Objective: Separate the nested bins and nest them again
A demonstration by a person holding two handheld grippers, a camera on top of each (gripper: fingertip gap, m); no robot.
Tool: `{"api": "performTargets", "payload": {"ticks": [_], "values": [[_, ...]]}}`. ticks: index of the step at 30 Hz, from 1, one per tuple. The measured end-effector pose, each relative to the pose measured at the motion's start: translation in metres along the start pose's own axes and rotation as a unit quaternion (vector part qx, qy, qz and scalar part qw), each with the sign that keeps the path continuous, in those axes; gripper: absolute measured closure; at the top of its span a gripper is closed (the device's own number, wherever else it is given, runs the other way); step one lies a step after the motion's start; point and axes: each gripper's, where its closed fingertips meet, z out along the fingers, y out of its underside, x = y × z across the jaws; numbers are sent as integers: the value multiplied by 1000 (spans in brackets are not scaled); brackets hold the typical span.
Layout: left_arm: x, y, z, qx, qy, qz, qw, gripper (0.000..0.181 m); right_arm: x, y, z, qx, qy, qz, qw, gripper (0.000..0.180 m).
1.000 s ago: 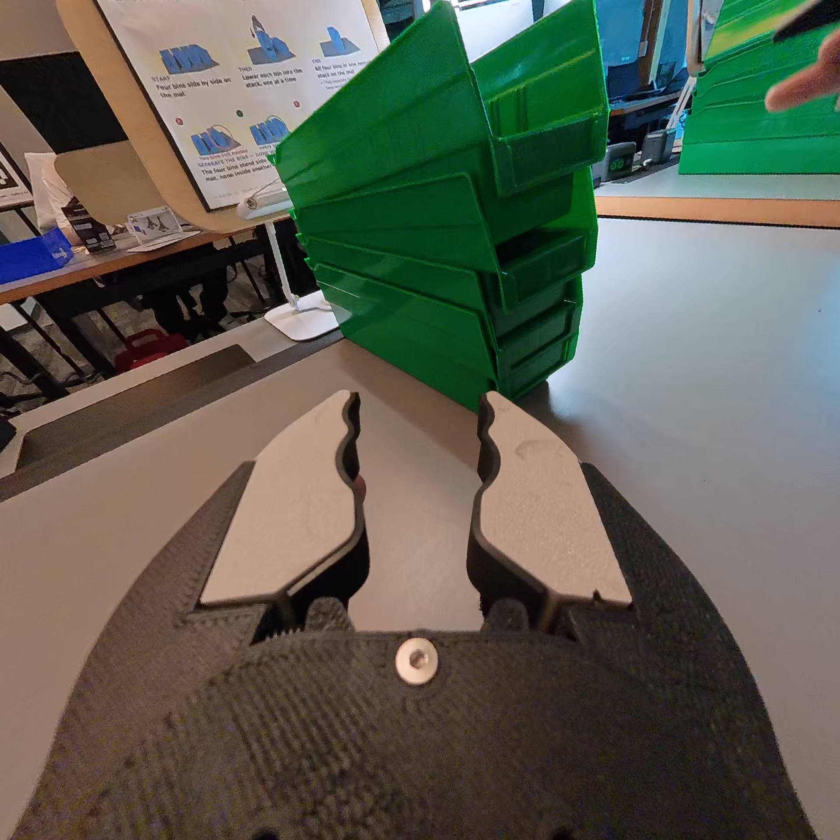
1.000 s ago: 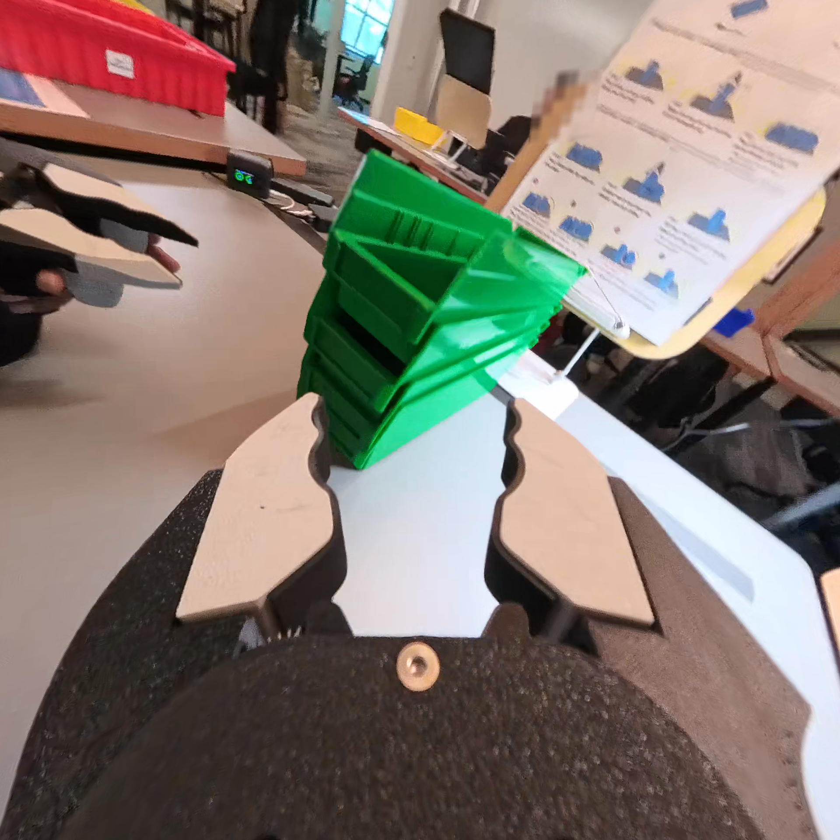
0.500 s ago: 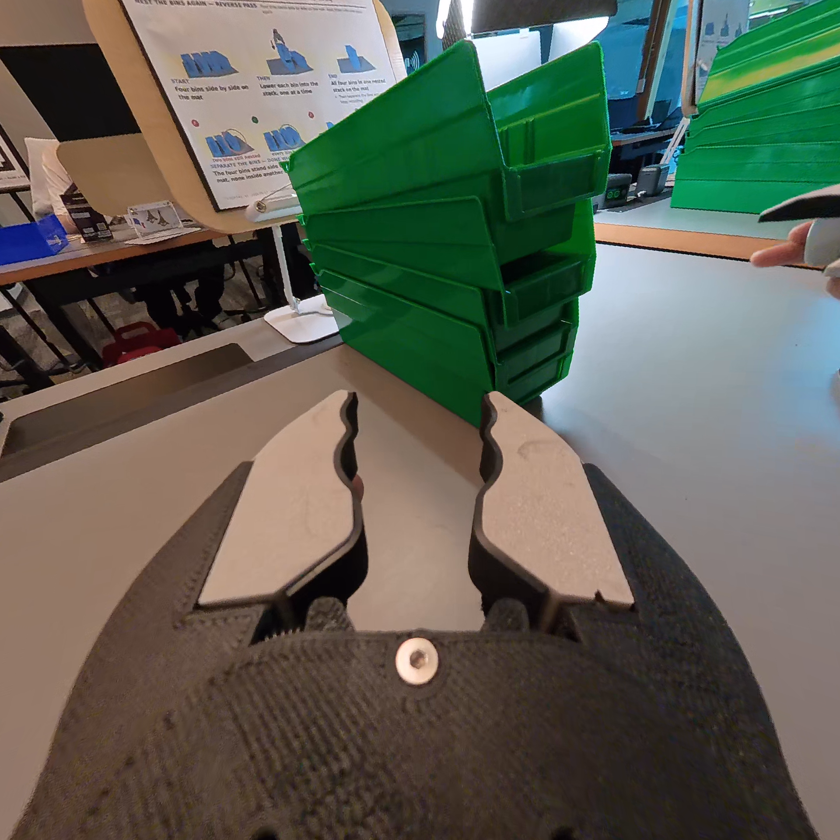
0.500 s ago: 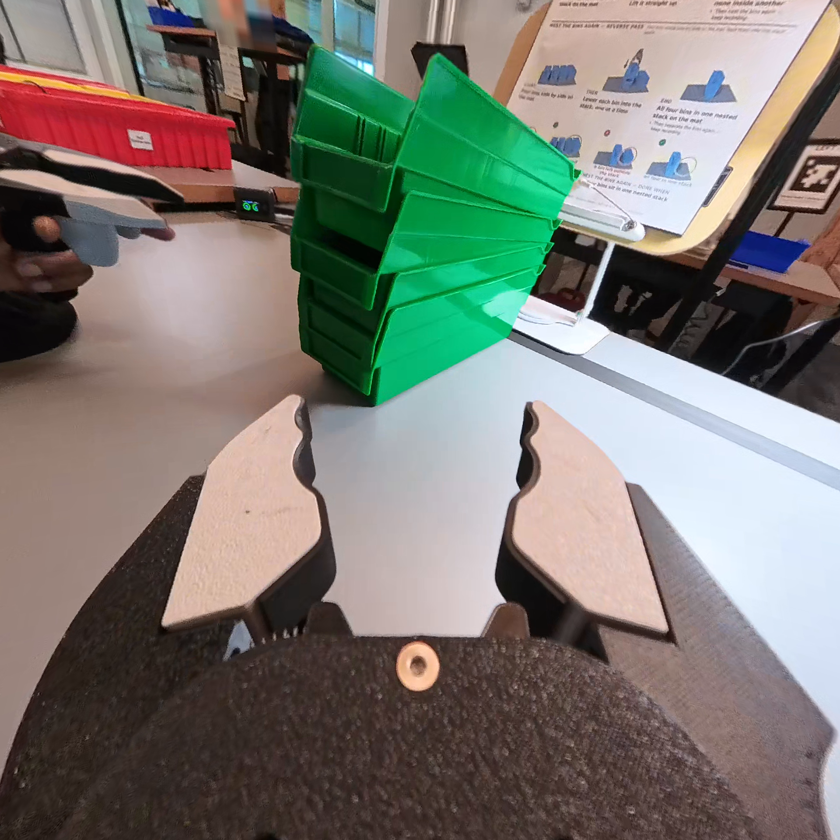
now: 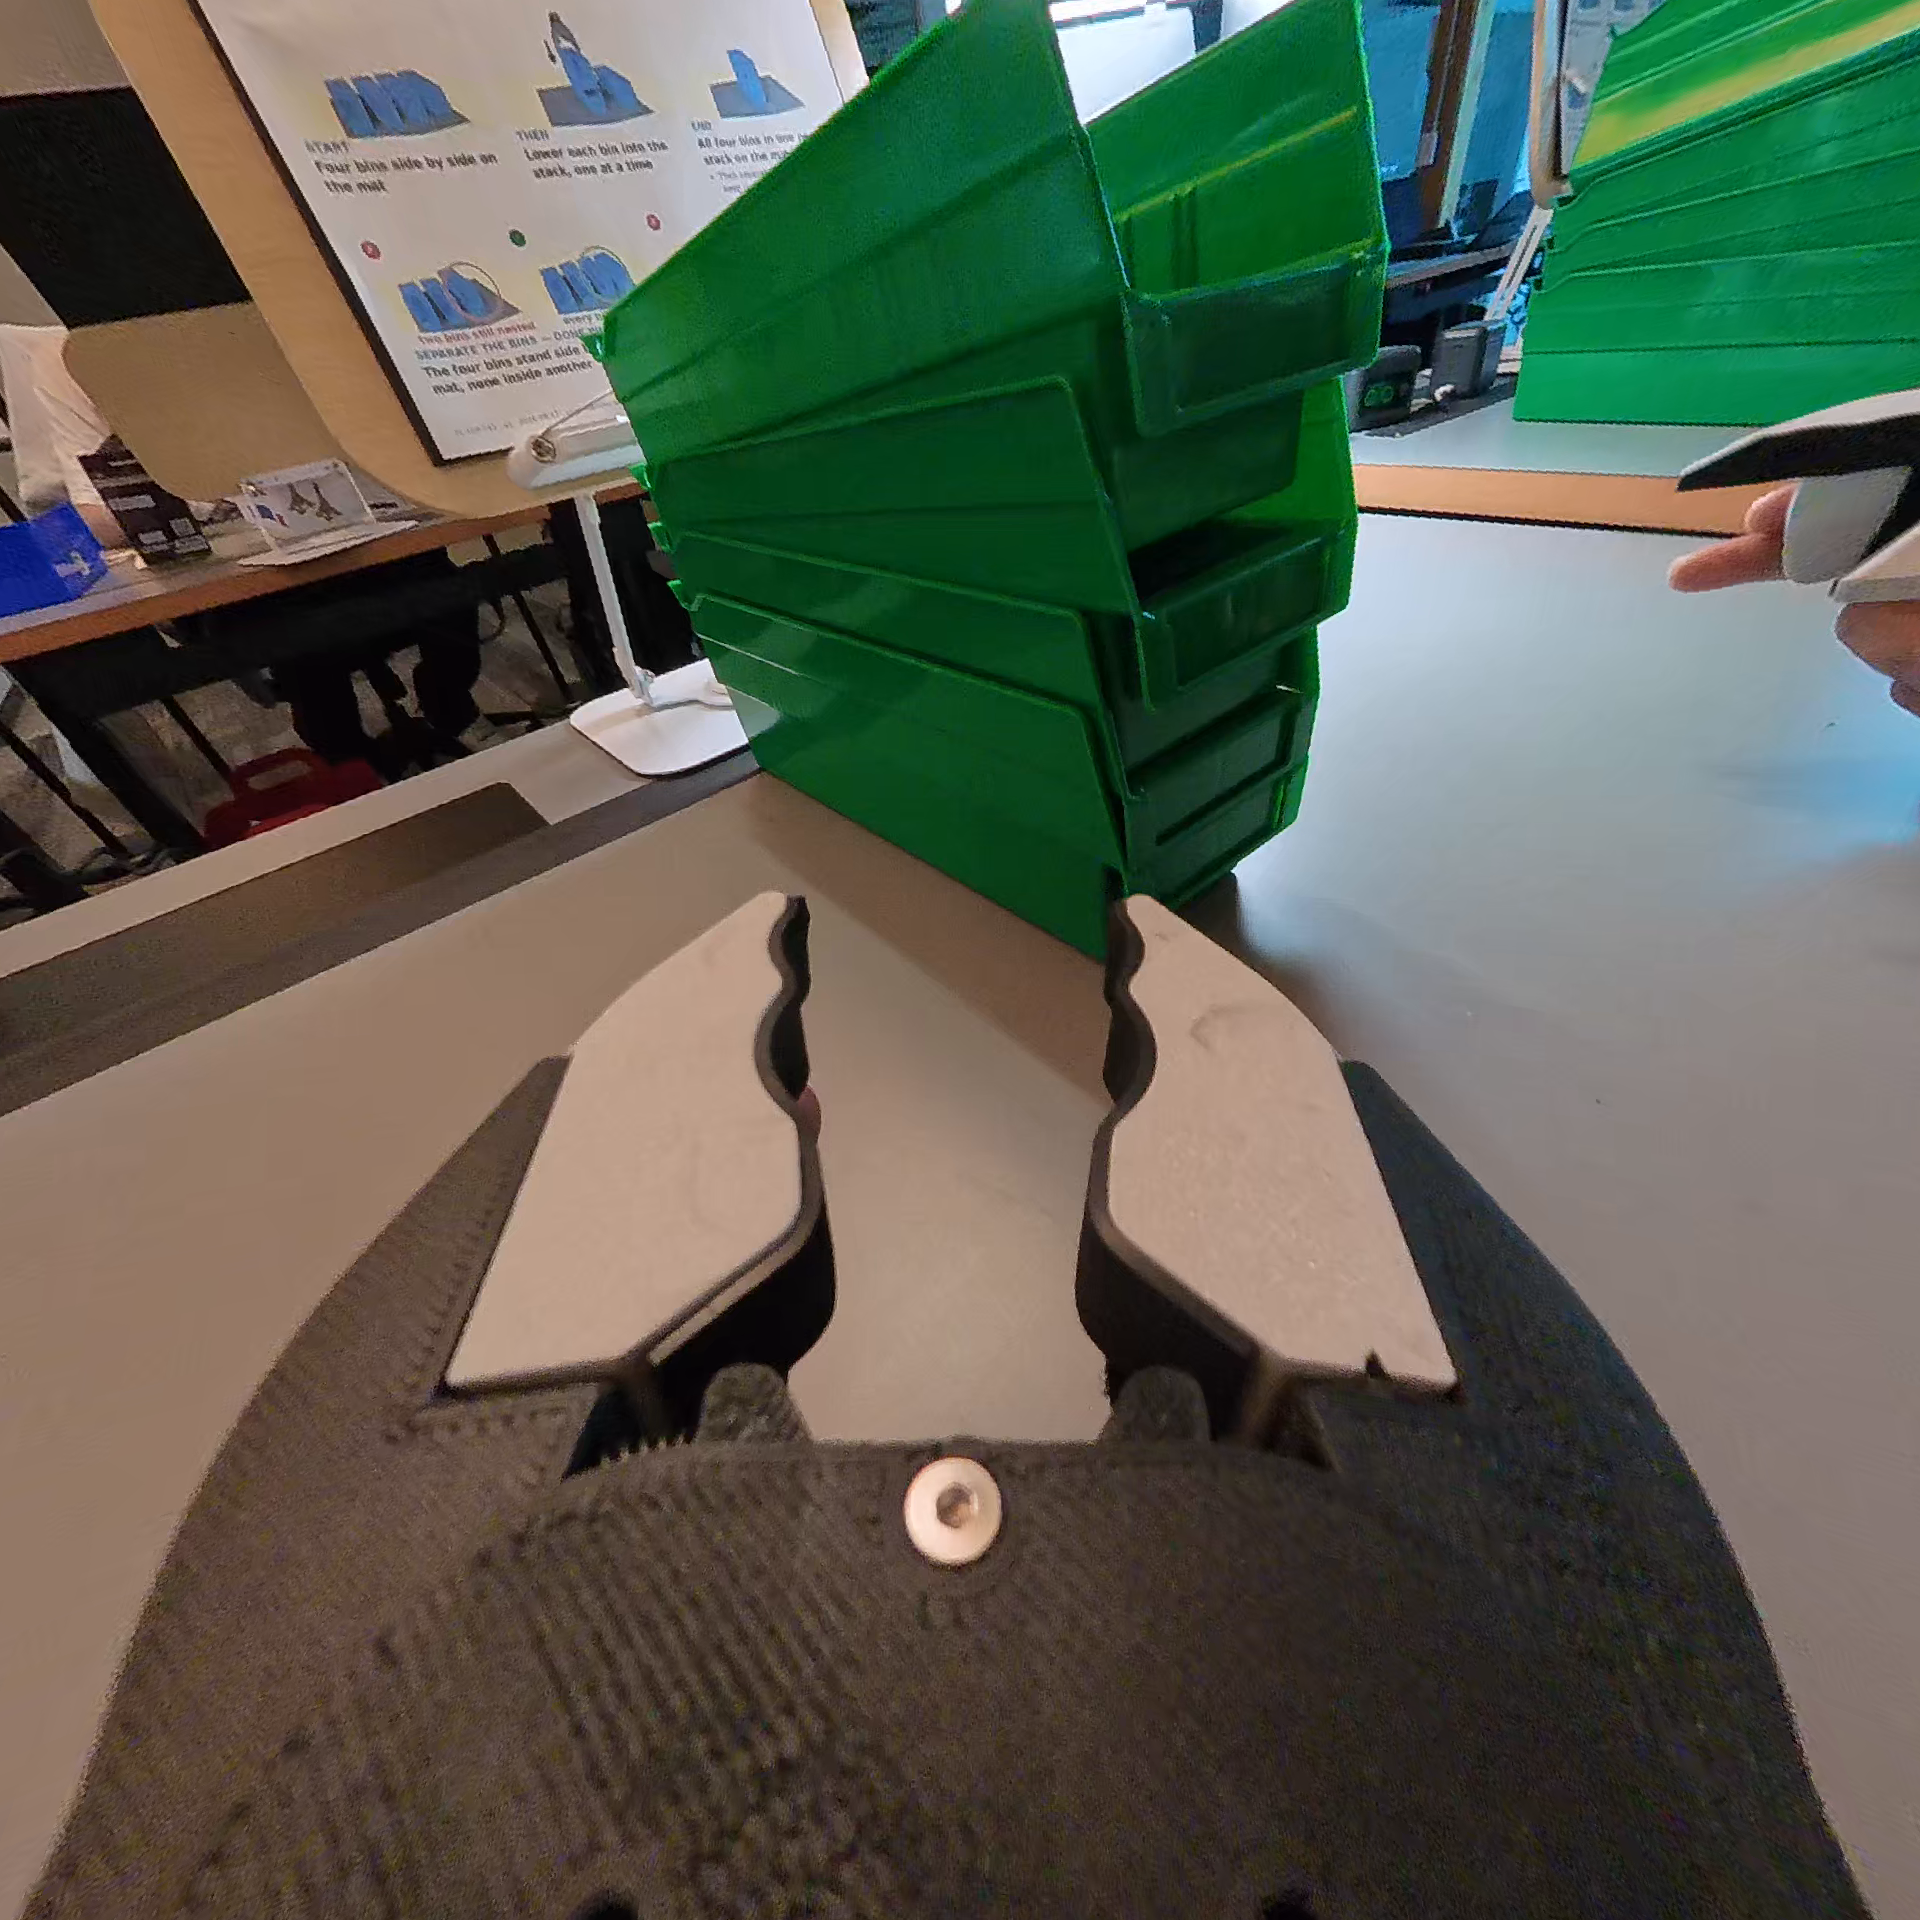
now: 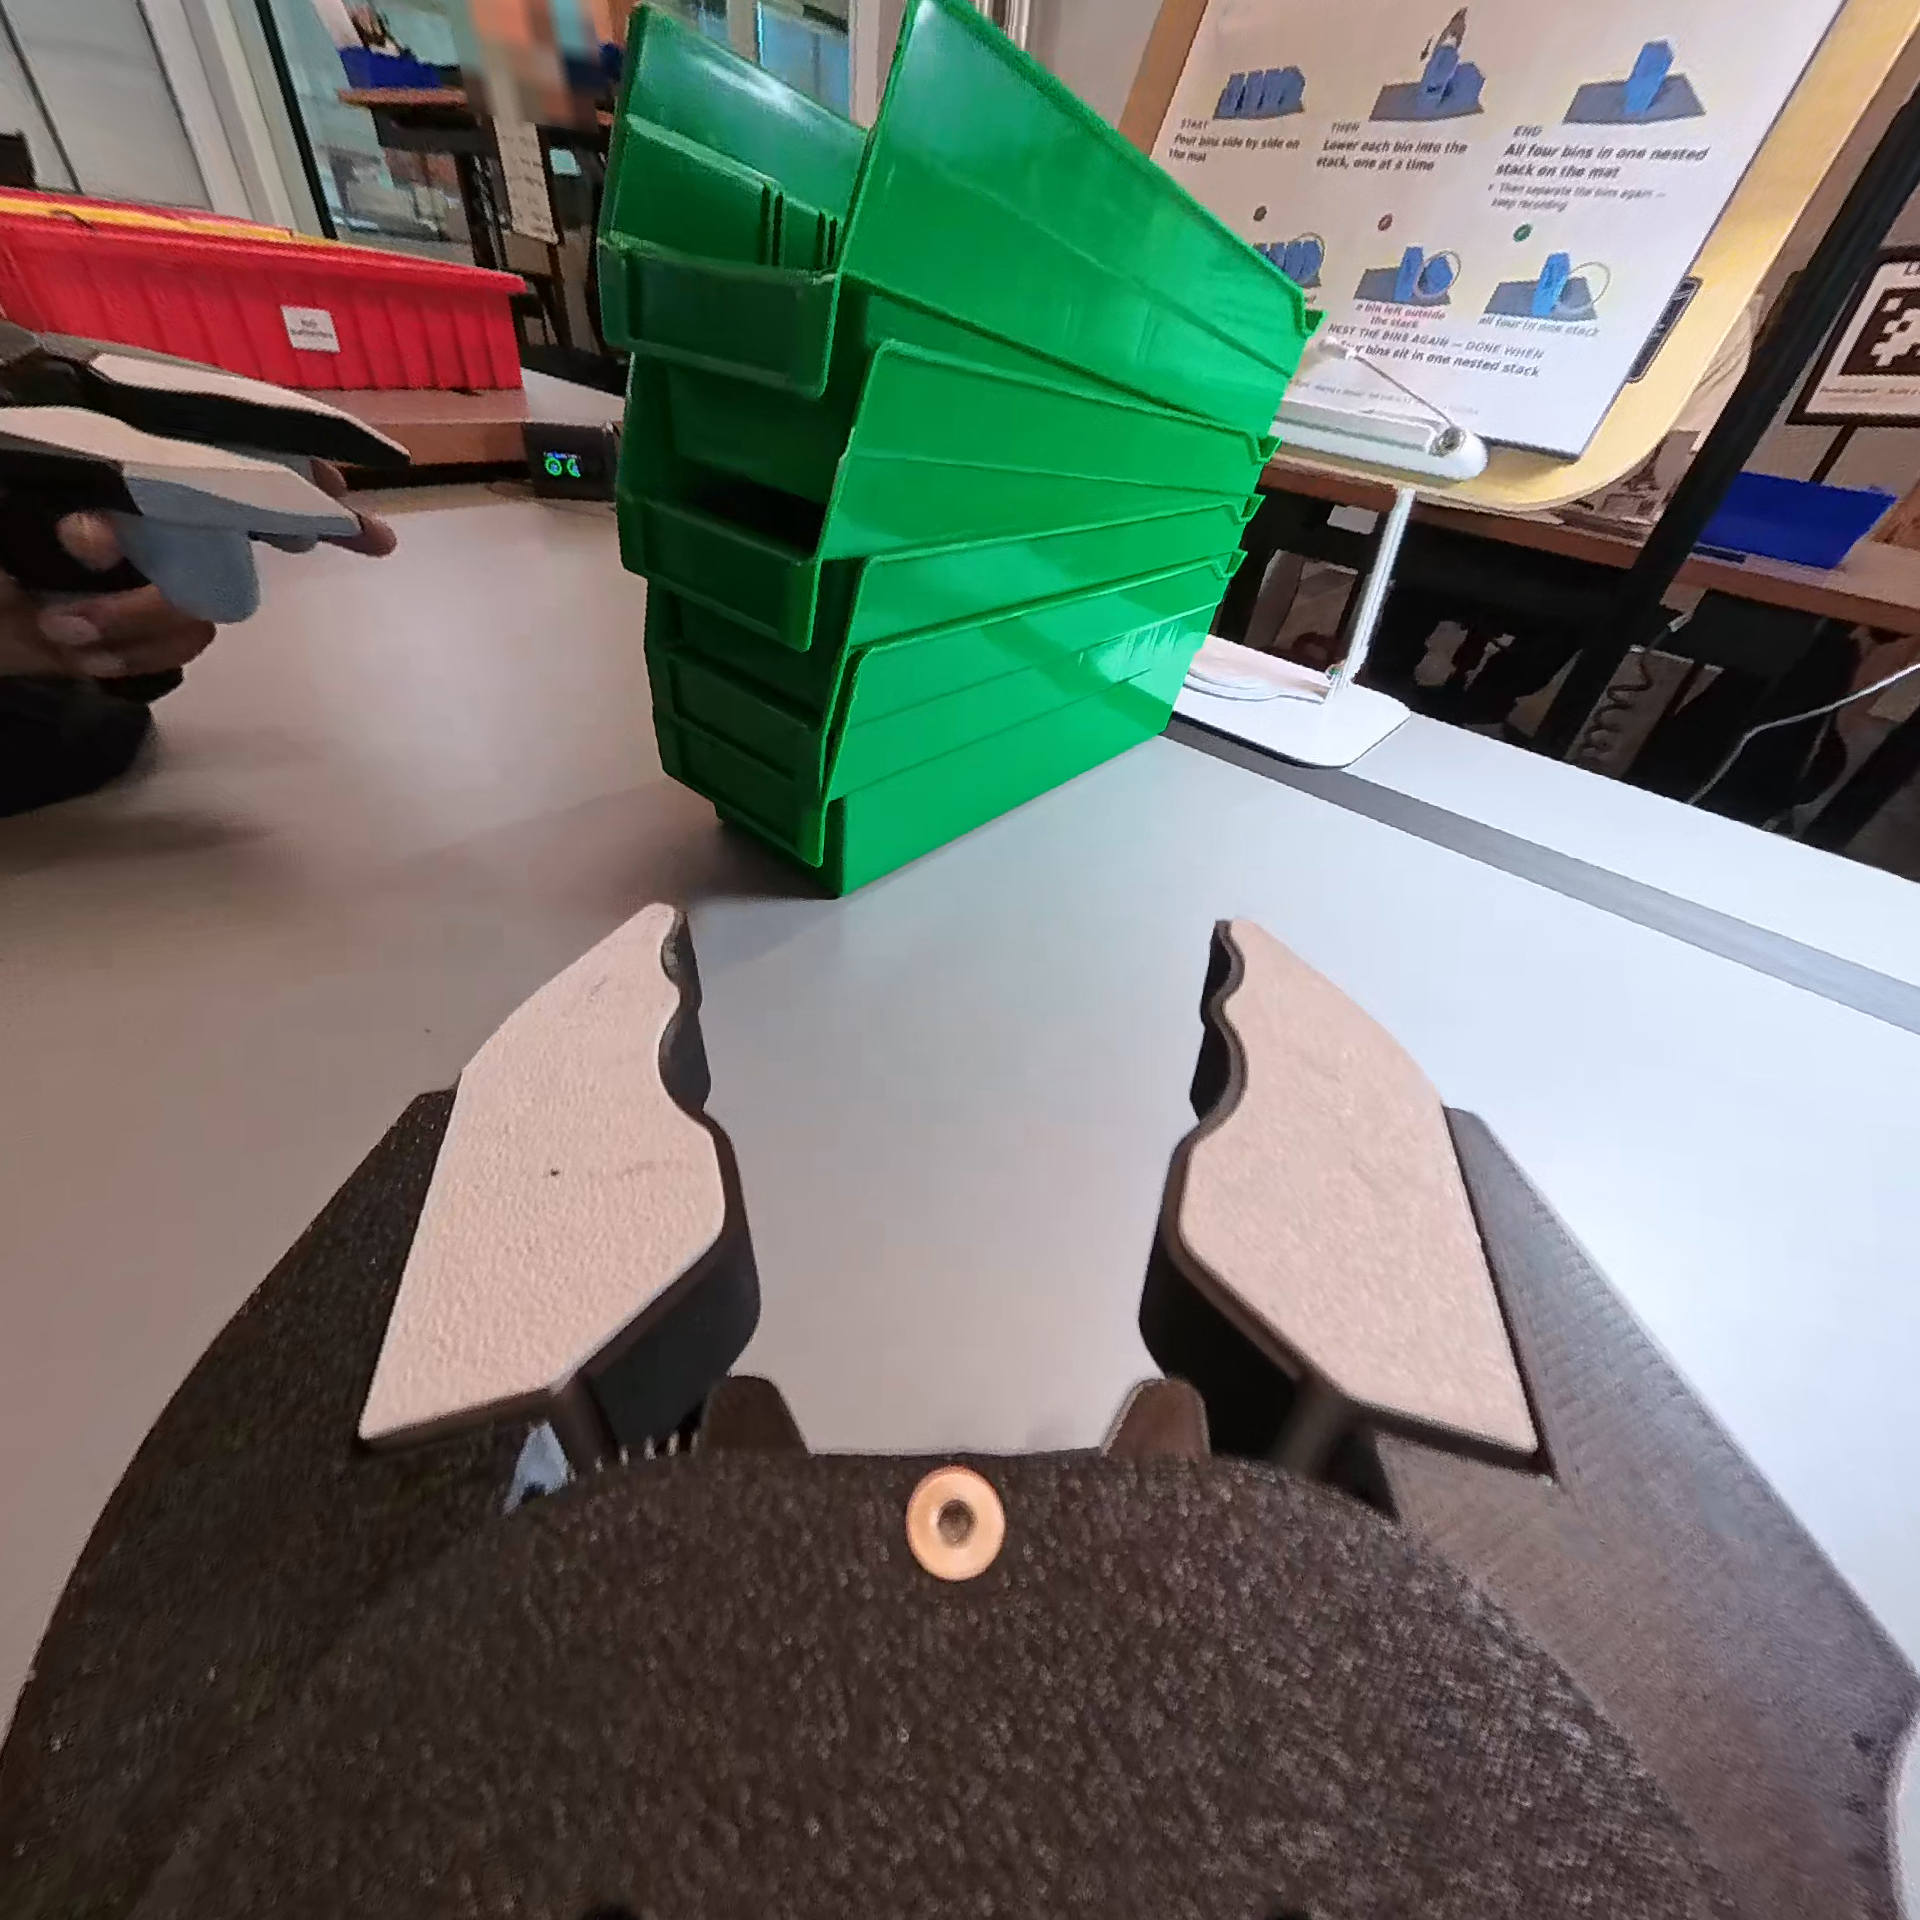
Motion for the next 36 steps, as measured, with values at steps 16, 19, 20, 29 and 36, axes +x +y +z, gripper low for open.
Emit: {"api": "performTargets", "payload": {"ticks": [16,19,20,29,36], "values": [[-1,-4,-1,18,-5,-7,1000,121,-3,-16,-7,45,4,-20,999,87],[-5,-16,-7,55,-15,-6,998,121,-4,-27,-12,78,8,-31,996,89],[-7,-20,-9,65,-20,-5,998,121,-5,-28,-13,83,7,-29,996,90],[-9,-29,-13,86,-32,-1,996,123,-4,-24,-11,73,8,-27,997,89],[-12,-41,-12,94,-40,-4,995,123,-4,-21,-9,66,8,-27,997,89]]}}
